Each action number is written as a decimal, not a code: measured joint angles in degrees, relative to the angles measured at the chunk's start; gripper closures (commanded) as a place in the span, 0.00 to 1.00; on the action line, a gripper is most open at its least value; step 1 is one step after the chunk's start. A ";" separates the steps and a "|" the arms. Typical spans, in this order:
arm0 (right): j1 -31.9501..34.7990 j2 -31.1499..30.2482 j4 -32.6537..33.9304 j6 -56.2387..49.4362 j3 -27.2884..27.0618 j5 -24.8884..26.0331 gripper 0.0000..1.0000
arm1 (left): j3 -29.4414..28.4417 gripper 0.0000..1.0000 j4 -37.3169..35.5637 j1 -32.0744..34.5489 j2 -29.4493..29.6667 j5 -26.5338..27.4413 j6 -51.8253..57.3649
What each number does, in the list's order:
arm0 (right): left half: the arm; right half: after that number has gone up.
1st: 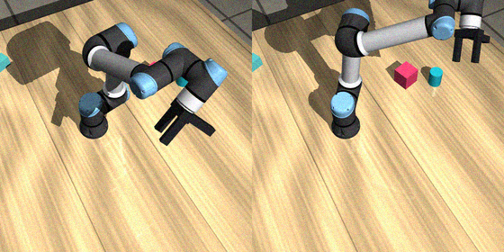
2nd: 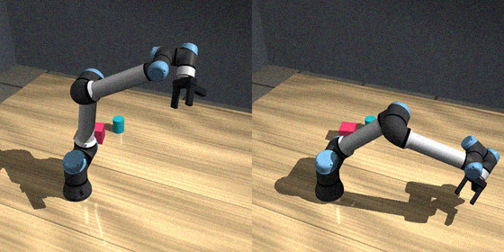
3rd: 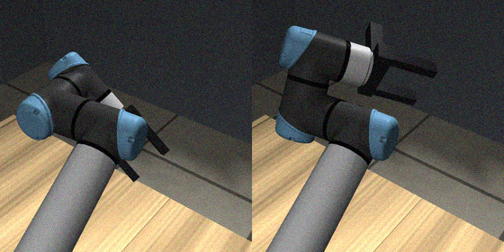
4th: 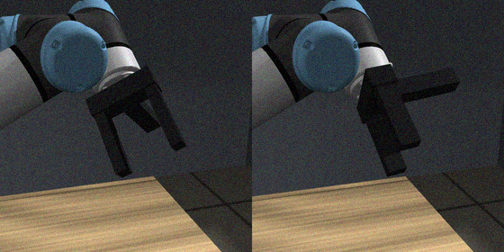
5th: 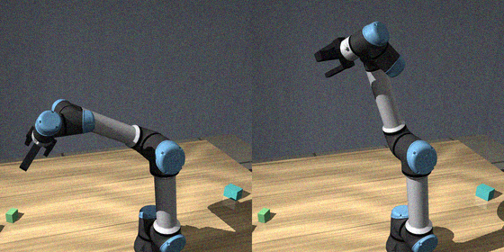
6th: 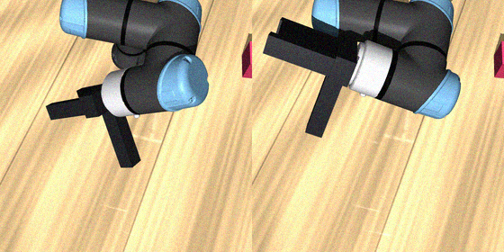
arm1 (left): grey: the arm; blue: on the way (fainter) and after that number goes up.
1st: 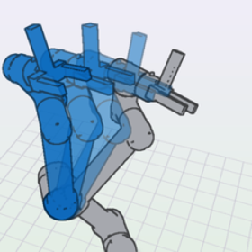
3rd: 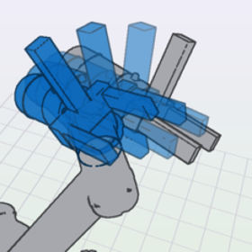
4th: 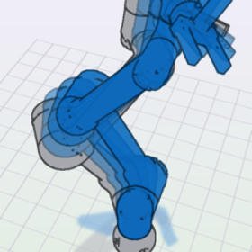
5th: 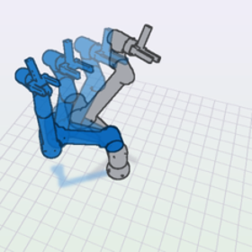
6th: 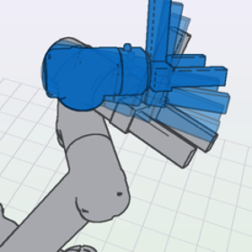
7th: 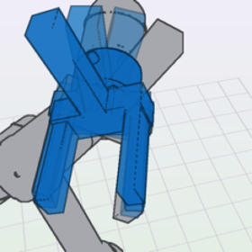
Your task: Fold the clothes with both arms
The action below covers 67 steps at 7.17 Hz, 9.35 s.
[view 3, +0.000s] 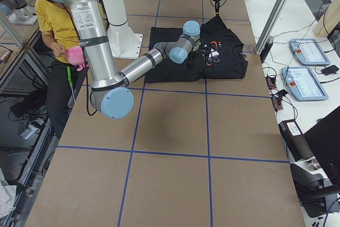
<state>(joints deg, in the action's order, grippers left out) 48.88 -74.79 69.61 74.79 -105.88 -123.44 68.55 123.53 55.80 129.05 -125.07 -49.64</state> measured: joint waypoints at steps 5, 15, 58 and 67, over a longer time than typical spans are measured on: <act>1.13 -2.15 0.09 0.00 -1.27 -0.03 0.00 | -7.43 1.00 -1.10 -5.83 11.70 3.50 -13.87; 1.31 -2.83 0.08 0.36 -1.42 0.50 0.00 | -16.65 0.22 10.69 -8.99 15.58 10.70 -20.93; -42.65 -22.47 7.03 41.57 -17.82 36.25 1.00 | 26.12 0.17 6.89 -13.14 -8.04 9.95 -35.11; -46.28 -27.19 7.07 41.66 -23.55 35.64 1.00 | 53.60 0.14 -17.49 -39.78 -29.77 29.80 -51.60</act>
<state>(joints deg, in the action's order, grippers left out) 2.59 -101.98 76.68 116.46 -129.42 -87.80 122.15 106.04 16.01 99.28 -95.27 -101.25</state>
